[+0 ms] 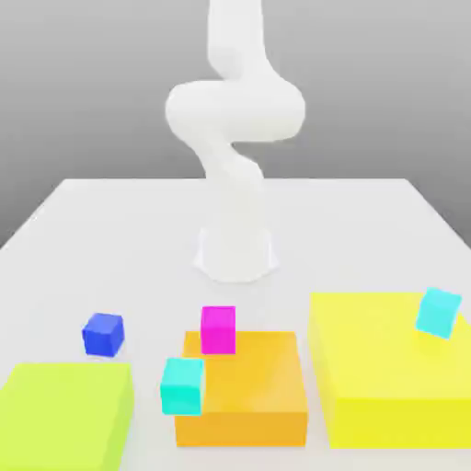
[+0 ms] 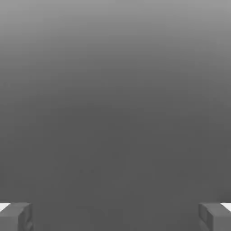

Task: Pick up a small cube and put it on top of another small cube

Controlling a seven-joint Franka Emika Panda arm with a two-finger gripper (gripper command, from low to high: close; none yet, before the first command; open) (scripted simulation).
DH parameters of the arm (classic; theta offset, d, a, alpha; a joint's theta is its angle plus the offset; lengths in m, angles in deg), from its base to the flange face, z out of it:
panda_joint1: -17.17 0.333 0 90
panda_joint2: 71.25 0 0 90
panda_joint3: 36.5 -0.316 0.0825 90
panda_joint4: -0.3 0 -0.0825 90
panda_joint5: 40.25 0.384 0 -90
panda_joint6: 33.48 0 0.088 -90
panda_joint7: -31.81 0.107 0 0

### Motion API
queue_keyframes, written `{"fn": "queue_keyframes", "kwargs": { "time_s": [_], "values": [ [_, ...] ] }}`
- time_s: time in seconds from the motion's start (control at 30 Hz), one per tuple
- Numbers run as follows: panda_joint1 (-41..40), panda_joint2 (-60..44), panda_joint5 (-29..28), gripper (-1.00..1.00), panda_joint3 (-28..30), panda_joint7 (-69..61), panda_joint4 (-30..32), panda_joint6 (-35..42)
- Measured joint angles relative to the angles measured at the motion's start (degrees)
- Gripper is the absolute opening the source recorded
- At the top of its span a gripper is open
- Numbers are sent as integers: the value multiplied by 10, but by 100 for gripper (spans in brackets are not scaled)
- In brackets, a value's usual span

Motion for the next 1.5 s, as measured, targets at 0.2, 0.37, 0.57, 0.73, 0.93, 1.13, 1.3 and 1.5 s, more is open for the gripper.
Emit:
{"fn": "queue_keyframes", "kwargs": {
  "time_s": [0.2,0.37,0.57,0.73,0.93,1.13,1.3,1.5],
  "values": [
    [-36,-111,-25,0,75,-65,96,-87],
    [-67,-205,-42,0,141,-123,177,-161],
    [-116,-350,-41,0,226,-223,285,-268],
    [-172,-473,117,0,168,-367,299,-356],
    [-306,-566,217,-100,10,-442,280,-430],
    [-310,-566,215,-100,6,-441,280,-430],
    [-242,-480,96,-100,105,-353,300,-363],
    [-225,-402,-19,-100,78,-251,290,-270]
  ]
}}
